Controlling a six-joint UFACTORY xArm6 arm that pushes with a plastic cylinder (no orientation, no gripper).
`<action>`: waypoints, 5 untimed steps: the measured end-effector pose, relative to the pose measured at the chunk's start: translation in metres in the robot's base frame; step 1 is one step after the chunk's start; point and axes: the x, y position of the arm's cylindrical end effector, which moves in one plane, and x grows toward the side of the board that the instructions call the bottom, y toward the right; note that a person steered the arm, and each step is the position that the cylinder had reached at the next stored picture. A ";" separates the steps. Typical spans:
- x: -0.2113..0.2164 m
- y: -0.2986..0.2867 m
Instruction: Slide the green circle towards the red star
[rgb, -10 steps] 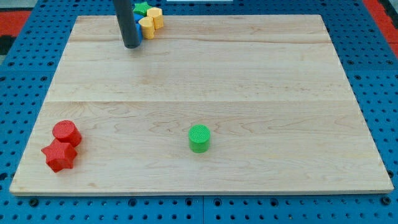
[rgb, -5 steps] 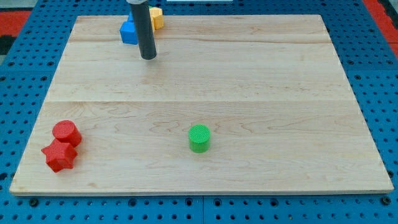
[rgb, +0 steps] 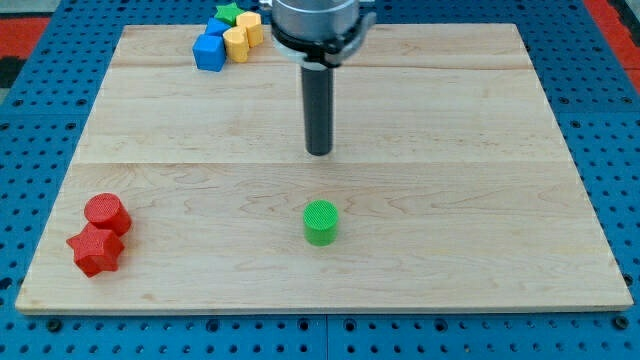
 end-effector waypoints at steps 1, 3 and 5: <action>0.023 0.031; 0.098 0.016; 0.112 -0.045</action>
